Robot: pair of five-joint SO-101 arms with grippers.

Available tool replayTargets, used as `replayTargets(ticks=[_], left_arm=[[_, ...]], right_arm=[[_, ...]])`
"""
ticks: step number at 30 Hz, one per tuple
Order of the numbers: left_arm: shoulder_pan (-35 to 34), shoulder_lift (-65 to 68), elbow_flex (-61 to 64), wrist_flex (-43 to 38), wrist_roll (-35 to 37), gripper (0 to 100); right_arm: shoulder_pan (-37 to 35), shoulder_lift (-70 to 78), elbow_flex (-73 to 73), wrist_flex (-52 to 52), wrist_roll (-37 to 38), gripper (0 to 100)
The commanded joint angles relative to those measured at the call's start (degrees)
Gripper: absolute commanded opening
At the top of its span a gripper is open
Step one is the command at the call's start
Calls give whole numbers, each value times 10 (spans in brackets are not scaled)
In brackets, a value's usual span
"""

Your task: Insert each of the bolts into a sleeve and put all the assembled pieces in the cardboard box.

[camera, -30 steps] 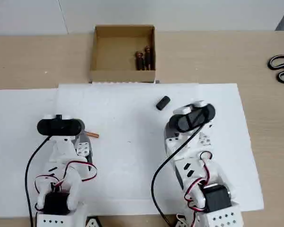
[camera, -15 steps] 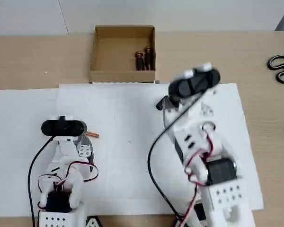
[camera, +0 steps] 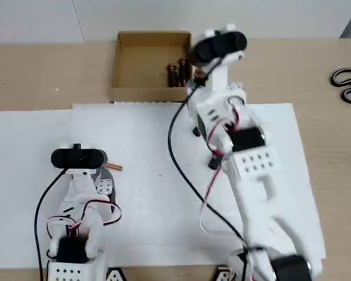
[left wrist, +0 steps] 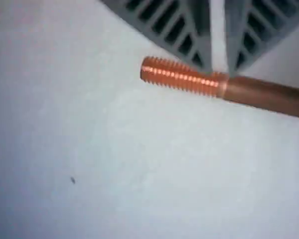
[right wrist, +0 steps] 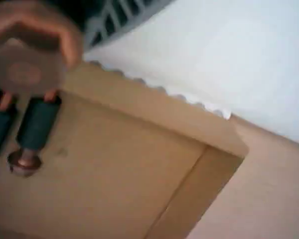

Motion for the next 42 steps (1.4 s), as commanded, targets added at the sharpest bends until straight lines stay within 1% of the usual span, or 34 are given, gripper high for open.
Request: replayTargets(ticks=[1, 8, 15, 22, 29, 32, 34, 36, 38, 40, 42], left_arm=[[1, -4, -5, -14, -1, 6], [1, -4, -5, -13, -1, 6], [1, -4, -5, -13, -1, 6], [1, -4, -5, -12, -1, 6], [1, -4, -5, -12, 0, 6], [1, -4, -5, -12, 0, 6], [0, -4, -5, -12, 1, 6], [0, -4, -5, -12, 1, 6], [-1, -4, -5, -12, 1, 6], [-1, -4, -5, -12, 1, 6], [0, -4, -5, -12, 1, 6]], right_arm=[[4, 71, -96, -43, -4, 2], [4, 215, -234, -62, -5, 2], [4, 330, -333, -68, -9, 2], [3, 451, -406, -168, -5, 3], [-18, 563, -513, -212, -5, 3], [-34, 600, -558, -208, -5, 4], [-45, 612, -573, -181, -5, 6], [-62, 611, -579, -129, -4, 37], [-73, 607, -580, -83, -4, 113], [-75, 601, -580, -57, -4, 195], [-73, 596, -580, -47, -4, 244]])
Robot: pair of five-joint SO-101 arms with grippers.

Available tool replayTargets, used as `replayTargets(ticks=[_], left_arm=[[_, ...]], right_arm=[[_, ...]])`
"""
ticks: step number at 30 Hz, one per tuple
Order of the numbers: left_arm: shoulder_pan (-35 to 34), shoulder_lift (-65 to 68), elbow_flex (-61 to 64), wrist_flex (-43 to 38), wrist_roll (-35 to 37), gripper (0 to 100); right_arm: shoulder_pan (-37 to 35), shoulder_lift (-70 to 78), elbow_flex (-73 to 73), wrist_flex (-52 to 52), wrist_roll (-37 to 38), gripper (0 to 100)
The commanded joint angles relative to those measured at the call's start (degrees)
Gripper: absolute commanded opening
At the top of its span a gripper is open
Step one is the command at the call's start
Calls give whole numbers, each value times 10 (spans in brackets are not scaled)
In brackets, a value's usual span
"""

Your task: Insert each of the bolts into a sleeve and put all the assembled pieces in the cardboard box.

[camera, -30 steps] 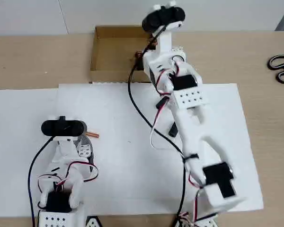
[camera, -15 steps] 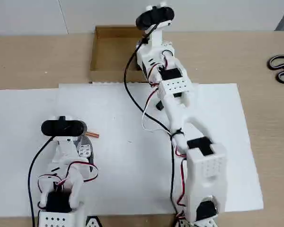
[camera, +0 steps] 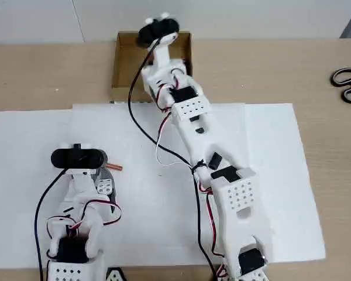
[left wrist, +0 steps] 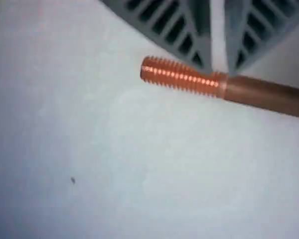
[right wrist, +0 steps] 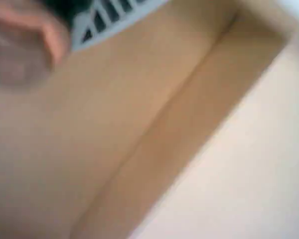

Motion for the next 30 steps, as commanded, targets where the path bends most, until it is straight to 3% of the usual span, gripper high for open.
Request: replayTargets(ticks=[1, 7, 24, 30], left_arm=[[0, -4, -5, -12, 1, 6], [1, -4, -5, -12, 1, 6], [1, -4, -5, -11, 0, 6], [1, -4, -5, -12, 1, 6]], right_arm=[[4, -29, -39, 16, -2, 250], [22, -53, -39, 58, -4, 231], [33, -223, -39, 470, -7, 231], [27, -259, -39, 608, -64, 231]])
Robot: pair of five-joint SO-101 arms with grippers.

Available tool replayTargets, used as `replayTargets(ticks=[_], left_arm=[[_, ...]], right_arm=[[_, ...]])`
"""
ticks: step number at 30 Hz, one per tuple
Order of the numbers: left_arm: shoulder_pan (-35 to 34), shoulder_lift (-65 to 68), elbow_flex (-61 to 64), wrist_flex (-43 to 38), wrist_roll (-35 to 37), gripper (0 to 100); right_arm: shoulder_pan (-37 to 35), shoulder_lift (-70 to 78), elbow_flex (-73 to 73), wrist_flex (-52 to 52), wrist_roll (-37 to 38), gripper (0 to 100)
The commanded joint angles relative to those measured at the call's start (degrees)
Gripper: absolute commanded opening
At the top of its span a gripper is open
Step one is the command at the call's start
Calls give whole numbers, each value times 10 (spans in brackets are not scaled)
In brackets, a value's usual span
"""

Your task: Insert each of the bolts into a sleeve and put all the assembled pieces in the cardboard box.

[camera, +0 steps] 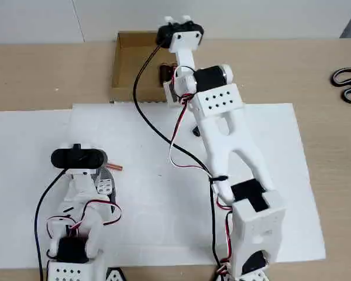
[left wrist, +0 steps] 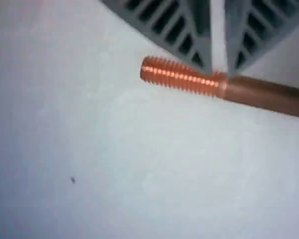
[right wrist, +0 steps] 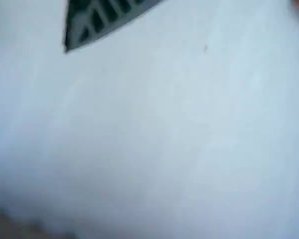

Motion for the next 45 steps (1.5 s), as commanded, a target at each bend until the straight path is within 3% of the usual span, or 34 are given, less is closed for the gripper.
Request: replayTargets(ticks=[1, 6, 15, 20, 30, 45], left_arm=[[1, -4, -5, -12, 1, 6], [2, -4, -5, -13, 1, 6], [2, -4, -5, -13, 3, 6], [-2, -4, -4, -13, 12, 6], [-3, -4, -4, -13, 17, 6], [-3, -4, -4, -13, 17, 6]], right_arm=[[-3, -42, -28, 71, -36, 231], [-7, -37, -28, 123, -127, 231], [-7, 30, -28, 108, -293, 231], [-7, 94, -28, 79, -336, 231], [13, 128, -28, -41, -322, 230], [28, 156, -28, -56, -323, 230]])
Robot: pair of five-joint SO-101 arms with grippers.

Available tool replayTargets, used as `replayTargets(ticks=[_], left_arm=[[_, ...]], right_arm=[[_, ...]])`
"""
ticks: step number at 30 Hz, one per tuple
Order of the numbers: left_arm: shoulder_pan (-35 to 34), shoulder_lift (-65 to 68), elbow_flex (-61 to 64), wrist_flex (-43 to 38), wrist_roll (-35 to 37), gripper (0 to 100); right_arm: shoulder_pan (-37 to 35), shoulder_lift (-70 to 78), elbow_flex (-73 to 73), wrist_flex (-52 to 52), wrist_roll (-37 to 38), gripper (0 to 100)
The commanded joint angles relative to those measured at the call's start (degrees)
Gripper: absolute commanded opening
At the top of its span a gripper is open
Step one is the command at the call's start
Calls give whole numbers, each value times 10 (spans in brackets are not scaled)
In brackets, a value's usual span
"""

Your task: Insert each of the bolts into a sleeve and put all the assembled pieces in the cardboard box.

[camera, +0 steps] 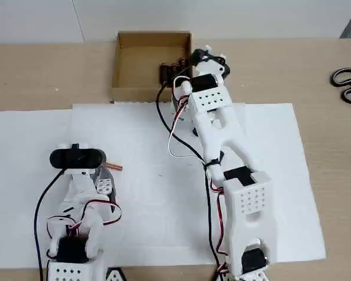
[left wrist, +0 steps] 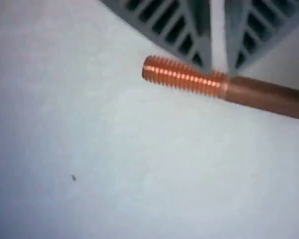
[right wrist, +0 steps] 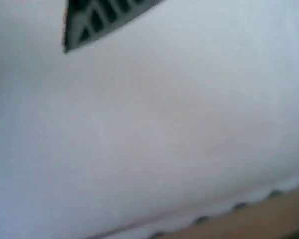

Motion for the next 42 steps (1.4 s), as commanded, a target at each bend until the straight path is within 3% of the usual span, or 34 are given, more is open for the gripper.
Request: replayTargets(ticks=[1, 14, 20, 34, 42], left_arm=[[-3, -4, -4, -13, 4, 6], [-3, -4, -4, -13, 4, 6], [-3, -4, -4, -13, 4, 6], [1, -4, -4, -11, 3, 6], [0, -4, -26, -9, 3, 6]], right_arm=[[7, 0, -23, -19, 4, 230], [22, 40, -23, -30, 3, 219], [22, 50, -23, -36, 4, 2], [17, -3, -24, -10, 11, 3], [-11, -150, -23, 79, 92, 3]])
